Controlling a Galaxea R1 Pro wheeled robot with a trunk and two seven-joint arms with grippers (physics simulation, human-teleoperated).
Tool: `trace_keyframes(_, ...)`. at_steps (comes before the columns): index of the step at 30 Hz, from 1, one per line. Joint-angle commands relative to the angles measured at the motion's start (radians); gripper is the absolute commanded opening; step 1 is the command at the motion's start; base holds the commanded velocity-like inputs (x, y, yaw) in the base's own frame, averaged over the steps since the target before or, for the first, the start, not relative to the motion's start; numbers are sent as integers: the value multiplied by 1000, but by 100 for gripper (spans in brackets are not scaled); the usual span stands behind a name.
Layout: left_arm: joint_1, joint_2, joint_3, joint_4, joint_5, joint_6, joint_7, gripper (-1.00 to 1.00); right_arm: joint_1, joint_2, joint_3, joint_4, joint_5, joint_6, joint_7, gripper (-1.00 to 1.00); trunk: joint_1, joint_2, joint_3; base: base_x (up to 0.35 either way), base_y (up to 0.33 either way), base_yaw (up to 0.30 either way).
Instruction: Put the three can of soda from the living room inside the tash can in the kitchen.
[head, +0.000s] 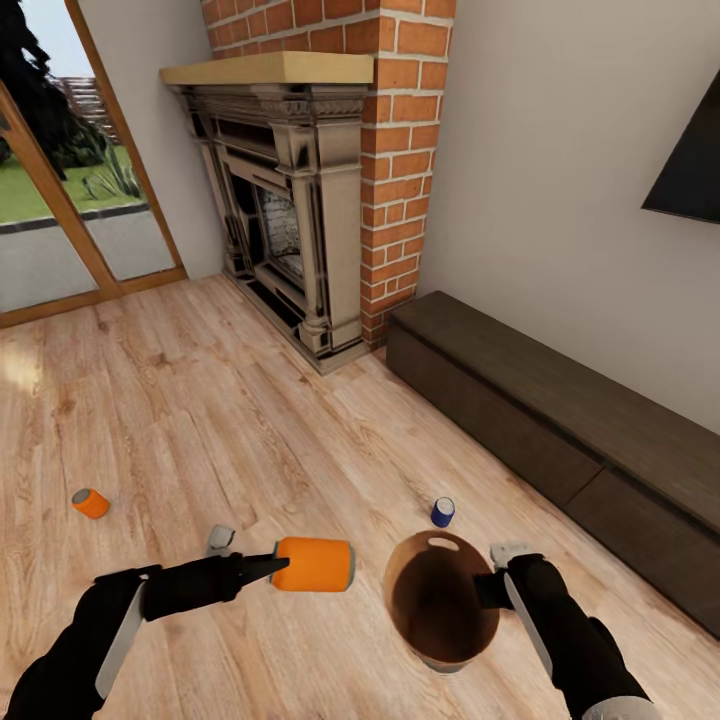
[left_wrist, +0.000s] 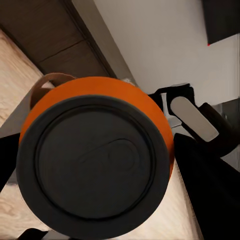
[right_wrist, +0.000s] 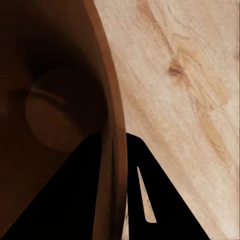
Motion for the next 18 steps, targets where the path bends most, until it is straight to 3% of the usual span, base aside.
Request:
trace_keyframes(1,0,-5,0,0,0,0,0,-100,-10,3,16,23,-11,-15,5,-100,0,0,0,0,0,0)
trace_keyframes(5,0,-33,-1,0,0,0,0,-100,-36,7,54,77,-11,-37,5,-100,0,0,0,0,0,0)
trace_keyframes(9,0,-71,-2,0,0,-1,0,-100,-43,9,60,87,-11,-41,5,-100,0,0,0,0,0,0)
trace_keyframes(18,0,-124,-3,0,-1,-1,0,-100,-46,9,62,94,-11,-43,5,-100,0,0,0,0,0,0)
